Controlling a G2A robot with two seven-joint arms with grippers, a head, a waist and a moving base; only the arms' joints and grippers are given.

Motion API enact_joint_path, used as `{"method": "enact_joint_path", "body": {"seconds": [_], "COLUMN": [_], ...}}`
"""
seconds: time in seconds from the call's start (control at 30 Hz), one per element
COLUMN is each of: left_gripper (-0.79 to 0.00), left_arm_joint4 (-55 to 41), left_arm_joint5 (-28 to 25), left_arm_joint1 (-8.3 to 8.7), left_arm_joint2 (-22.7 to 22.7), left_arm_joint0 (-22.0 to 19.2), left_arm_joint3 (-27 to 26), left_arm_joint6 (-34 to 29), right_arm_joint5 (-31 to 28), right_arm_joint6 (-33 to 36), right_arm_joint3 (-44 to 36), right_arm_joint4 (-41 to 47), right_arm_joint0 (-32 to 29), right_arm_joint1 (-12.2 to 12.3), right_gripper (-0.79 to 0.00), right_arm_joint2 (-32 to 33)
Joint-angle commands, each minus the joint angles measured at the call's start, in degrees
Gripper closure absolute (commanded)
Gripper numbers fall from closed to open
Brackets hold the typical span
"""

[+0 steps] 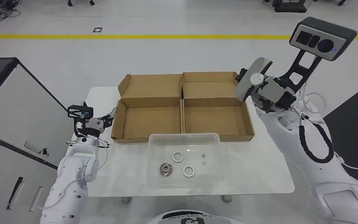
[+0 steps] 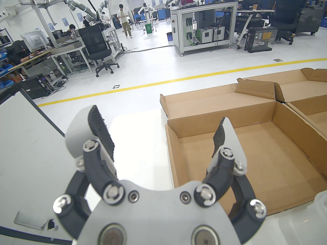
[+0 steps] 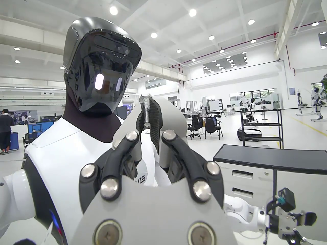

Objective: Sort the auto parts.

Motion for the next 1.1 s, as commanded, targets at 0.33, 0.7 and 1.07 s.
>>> {"method": "enact_joint_path", "body": {"seconds": [0.33,0.7,1.07], "left_gripper": [-0.785,-0.785,-0.785], "left_arm_joint4": [0.0,0.0,0.0], "left_arm_joint5": [0.0,0.0,0.0], "left_arm_joint1": [0.00,0.00,0.00], "left_arm_joint2": [0.0,0.0,0.0], "left_arm_joint0": [0.0,0.0,0.0], "left_arm_joint3": [0.0,0.0,0.0], "left_arm_joint6": [0.0,0.0,0.0], "right_arm_joint5": [0.3,12.4,28.8], "right_arm_joint6": [-0.1,8.3,22.4], "right_arm_joint3": [-0.1,-1.2,-7.5], "right_arm_joint4": [-0.3,-12.5,-29.0], "right_arm_joint0": [-0.1,-6.9,-13.5], "right_arm_joint1": [0.0,2.2,5.5], "right_gripper": [0.000,0.000,0.000], "right_arm_joint2": [0.0,11.8,28.7]}}
